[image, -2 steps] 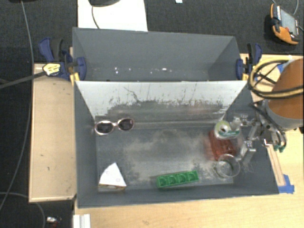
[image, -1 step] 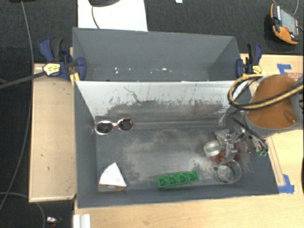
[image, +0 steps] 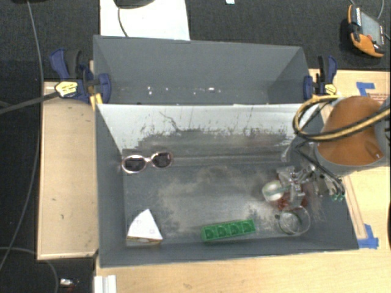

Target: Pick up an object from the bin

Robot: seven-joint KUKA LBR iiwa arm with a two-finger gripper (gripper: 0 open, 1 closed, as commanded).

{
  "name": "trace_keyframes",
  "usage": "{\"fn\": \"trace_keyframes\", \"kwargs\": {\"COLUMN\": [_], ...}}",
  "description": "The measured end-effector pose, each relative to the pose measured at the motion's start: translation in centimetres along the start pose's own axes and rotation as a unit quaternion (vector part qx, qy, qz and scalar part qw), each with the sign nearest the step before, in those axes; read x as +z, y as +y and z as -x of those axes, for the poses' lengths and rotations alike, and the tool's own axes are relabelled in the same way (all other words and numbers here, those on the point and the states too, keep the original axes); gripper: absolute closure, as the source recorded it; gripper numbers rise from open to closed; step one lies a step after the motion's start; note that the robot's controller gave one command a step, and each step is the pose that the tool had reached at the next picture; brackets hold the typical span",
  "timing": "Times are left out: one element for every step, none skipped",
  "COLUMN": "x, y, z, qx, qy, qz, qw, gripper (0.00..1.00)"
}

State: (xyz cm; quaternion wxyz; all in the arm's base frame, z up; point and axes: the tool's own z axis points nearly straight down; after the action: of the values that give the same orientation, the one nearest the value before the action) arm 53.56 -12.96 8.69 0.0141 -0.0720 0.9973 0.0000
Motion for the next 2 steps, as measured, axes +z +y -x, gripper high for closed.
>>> {"fn": "trace_keyframes", "kwargs": {"x": [-1.0, -1.7], "y": [0.4, 1.6], "z": [-0.2, 1.5], "qx": [-0.002, -0.259], "qy": [-0.0002, -0.0062], "qz": [-0.001, -0.003], "qw": [1.0000, 0.9659], "gripper": [1.00, 0.00]}}
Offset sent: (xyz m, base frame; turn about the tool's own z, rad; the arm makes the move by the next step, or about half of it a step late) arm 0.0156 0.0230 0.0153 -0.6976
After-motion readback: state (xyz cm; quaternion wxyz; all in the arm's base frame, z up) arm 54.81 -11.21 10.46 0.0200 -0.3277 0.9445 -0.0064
